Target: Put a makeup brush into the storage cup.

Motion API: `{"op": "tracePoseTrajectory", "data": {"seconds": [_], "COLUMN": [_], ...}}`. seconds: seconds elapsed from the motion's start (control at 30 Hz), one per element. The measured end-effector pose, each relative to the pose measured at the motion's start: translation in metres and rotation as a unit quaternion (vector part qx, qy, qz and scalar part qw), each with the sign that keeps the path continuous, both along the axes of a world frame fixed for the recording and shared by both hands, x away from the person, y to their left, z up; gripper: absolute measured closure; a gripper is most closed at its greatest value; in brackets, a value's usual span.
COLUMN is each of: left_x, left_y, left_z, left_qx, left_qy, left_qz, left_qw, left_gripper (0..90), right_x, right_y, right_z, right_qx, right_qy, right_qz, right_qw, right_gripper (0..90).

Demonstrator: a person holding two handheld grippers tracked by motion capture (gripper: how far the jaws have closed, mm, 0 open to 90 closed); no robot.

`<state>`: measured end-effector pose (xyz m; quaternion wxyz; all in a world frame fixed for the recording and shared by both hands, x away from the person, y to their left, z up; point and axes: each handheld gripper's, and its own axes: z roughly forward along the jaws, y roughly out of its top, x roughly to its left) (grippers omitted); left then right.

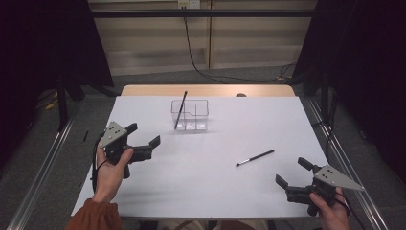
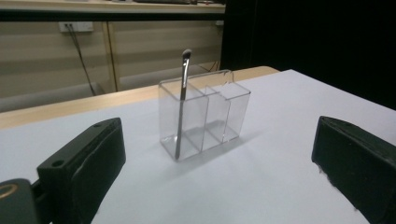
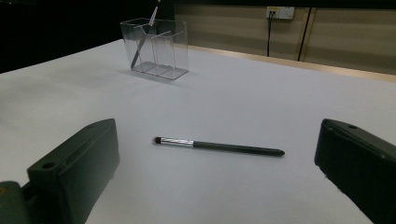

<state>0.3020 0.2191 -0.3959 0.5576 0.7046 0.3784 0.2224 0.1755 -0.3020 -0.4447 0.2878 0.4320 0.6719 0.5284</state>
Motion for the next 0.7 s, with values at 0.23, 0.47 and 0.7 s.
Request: {"op": "tracePoseTrajectory", "data": {"seconds": [0.23, 0.47, 0.7], "left_x": [-0.022, -0.04, -0.053], "left_y": [0.015, 0.023, 0.029], "left_z": [-0.004, -0.011, -0.021], "left_qx": [0.001, 0.007, 0.005], "left_qy": [-0.006, -0.013, -0.011], "left_qz": [0.009, 0.002, 0.012], "left_qw": [0.9999, 0.9999, 0.9999], "left_gripper": [2.3, 2.6, 2.5], "right_x": [0.0, 0.0, 0.001], "right_y": [0.0, 0.0, 0.001], "right_z": [0.0, 0.0, 0.0], "right_qx": [0.001, -0.002, -0.003], "right_qy": [0.001, -0.001, -0.001], "right_qz": [-0.002, -0.001, 0.0], "right_qw": [1.0, 1.0, 1.0], "right_gripper": [0.0, 0.0, 0.0]}}
